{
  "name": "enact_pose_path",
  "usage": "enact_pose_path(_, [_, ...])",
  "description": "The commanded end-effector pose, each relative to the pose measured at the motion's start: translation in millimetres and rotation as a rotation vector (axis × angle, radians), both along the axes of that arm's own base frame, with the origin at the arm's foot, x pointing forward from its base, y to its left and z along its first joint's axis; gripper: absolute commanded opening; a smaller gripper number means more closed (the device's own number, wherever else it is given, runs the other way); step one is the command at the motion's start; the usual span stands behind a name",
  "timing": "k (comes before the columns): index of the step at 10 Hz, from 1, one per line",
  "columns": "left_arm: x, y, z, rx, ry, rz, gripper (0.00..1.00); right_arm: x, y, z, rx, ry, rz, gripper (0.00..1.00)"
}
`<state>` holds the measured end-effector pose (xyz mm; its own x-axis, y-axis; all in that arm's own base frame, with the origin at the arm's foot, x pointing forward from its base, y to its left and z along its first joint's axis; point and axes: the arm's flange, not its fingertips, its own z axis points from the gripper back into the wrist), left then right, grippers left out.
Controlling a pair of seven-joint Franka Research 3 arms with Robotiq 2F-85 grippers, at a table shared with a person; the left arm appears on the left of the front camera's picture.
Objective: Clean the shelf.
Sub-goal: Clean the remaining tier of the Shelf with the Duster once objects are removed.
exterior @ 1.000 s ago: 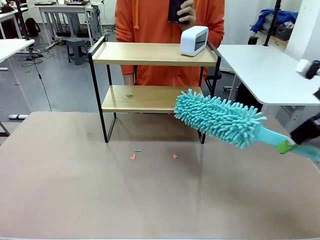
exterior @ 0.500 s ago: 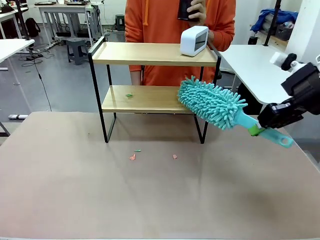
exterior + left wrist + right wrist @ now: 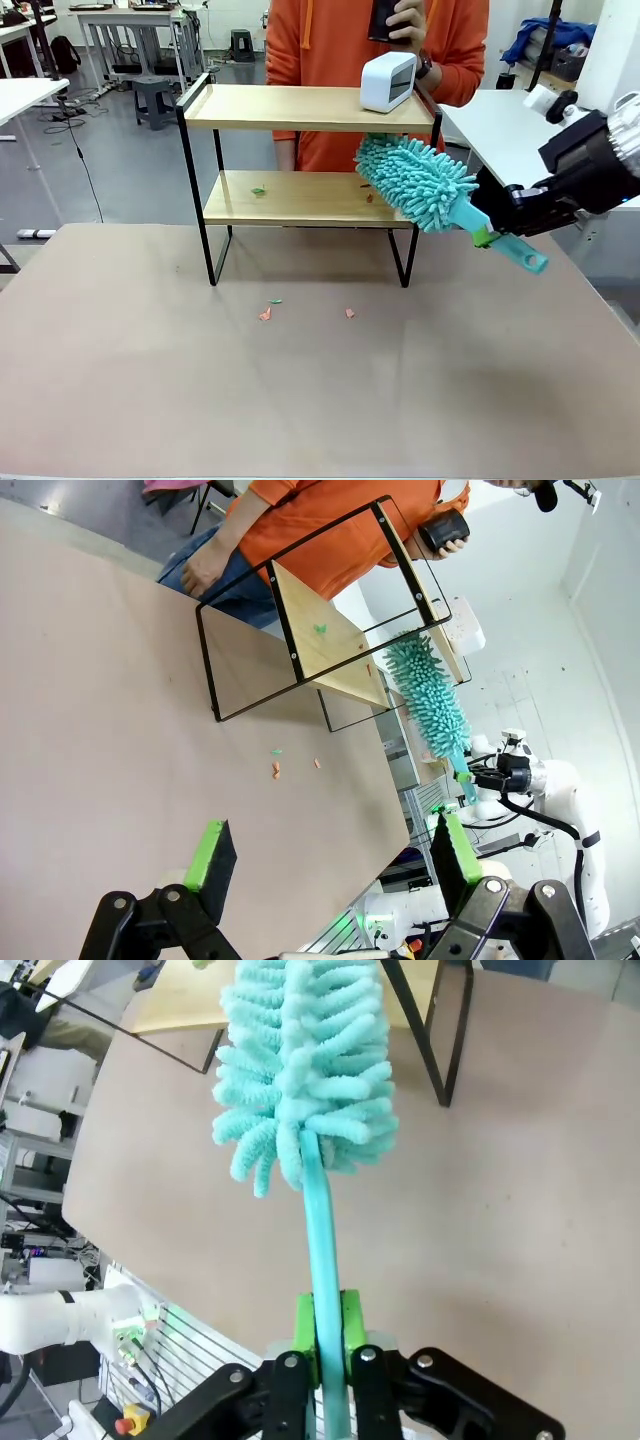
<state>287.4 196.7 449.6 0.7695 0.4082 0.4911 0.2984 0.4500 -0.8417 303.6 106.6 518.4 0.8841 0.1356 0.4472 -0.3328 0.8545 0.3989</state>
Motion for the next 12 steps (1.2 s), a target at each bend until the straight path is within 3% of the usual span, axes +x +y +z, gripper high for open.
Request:
enact_pose_path(1, [-1,-3,0,-0.005,-0.028,0.0,1.0,9,20,-7,0.019,-0.015,-0.069,0.0])
enact_pose_path(12, [-1,-3,0,-0.005,-0.028,0.0,1.0,63,82,-31,-0.033,-0.036,-0.289,0.0])
